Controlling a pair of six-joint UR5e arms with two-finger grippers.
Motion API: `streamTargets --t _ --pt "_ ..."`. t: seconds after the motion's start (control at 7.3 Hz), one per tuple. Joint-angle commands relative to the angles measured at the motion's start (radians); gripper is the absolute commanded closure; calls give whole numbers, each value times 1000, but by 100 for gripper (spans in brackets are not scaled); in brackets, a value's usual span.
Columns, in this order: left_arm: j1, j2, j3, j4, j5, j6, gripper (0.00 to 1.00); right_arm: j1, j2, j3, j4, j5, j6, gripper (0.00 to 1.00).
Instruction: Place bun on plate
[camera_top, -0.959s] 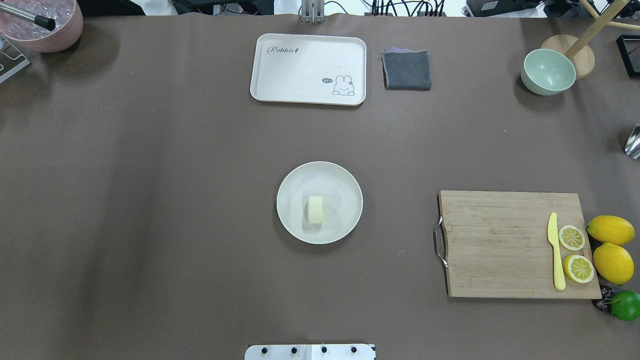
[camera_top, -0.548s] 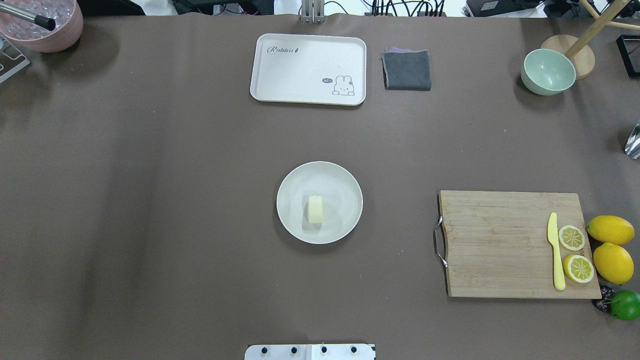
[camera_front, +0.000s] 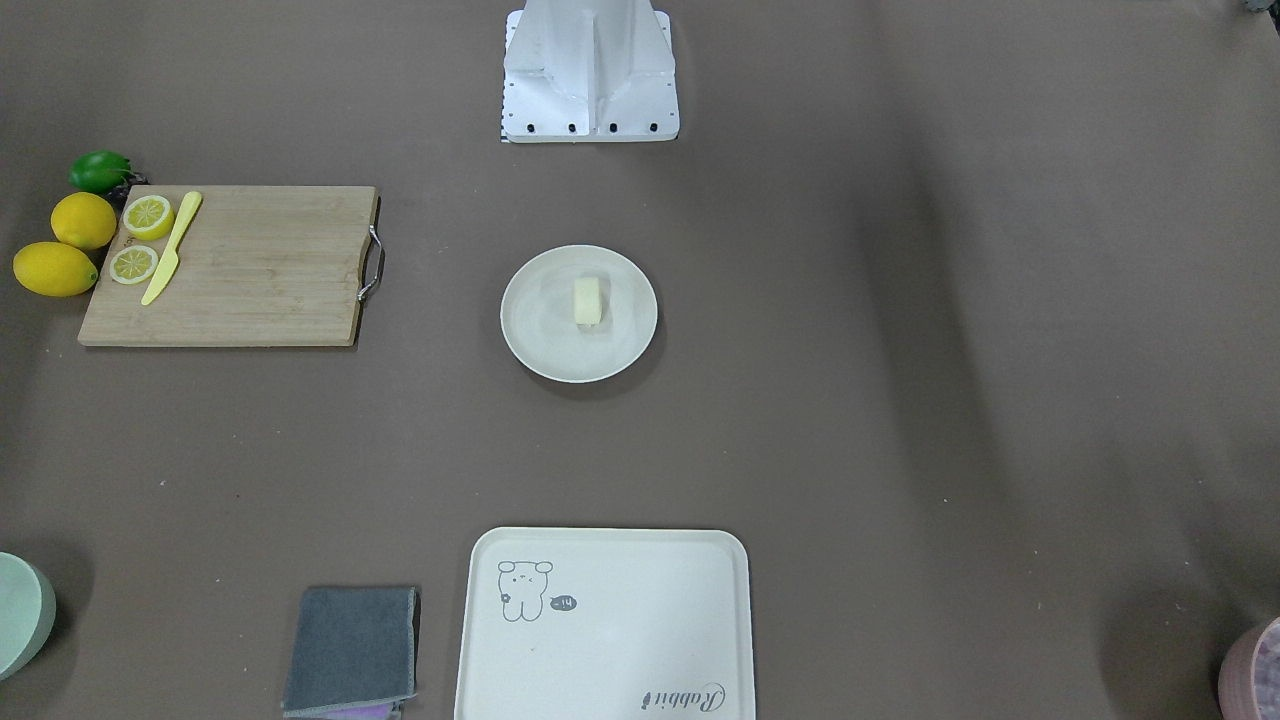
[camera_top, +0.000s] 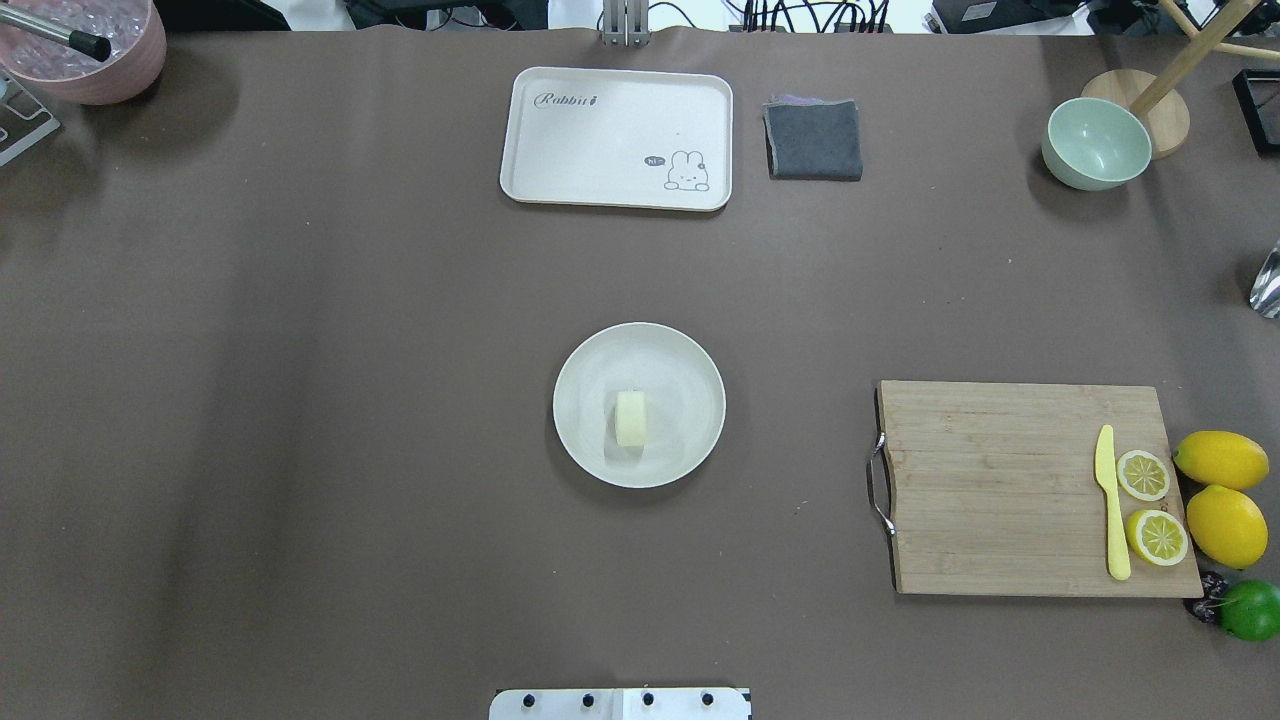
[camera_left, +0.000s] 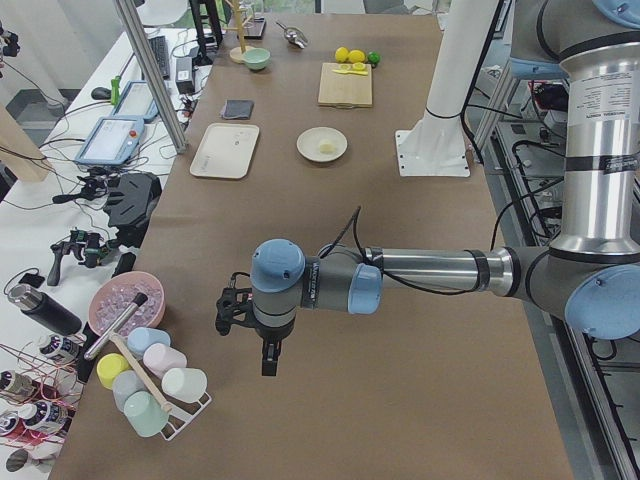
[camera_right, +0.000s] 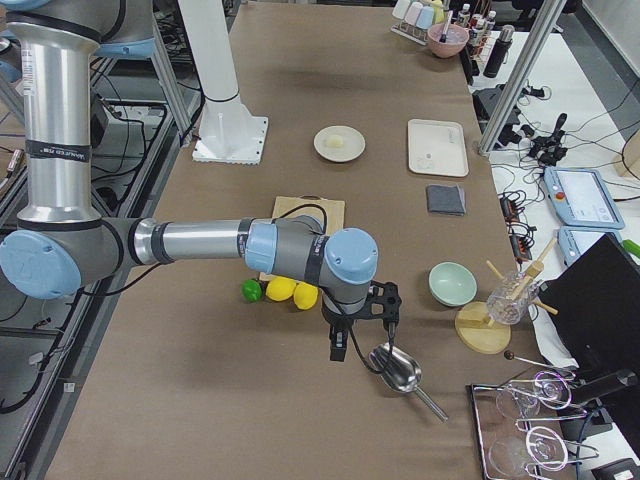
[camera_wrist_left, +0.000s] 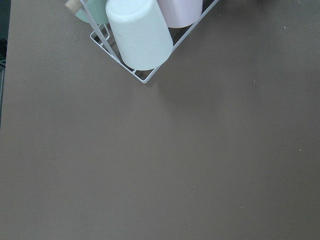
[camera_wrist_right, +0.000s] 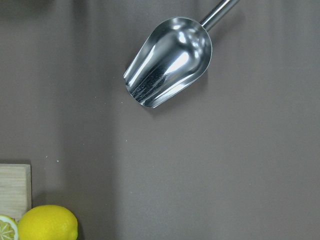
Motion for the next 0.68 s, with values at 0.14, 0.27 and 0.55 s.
streamTargets --t 0.14,0.27,0.55 --pt "1 -18 -6 -2 -1 -2 2 -3 2 15 0 33 1 0" --pt "1 -14 -7 -2 -3 -2 2 -9 2 11 0 35 4 0" --pt "1 -8 -7 -4 -1 0 2 -9 -4 8 0 35 -1 0"
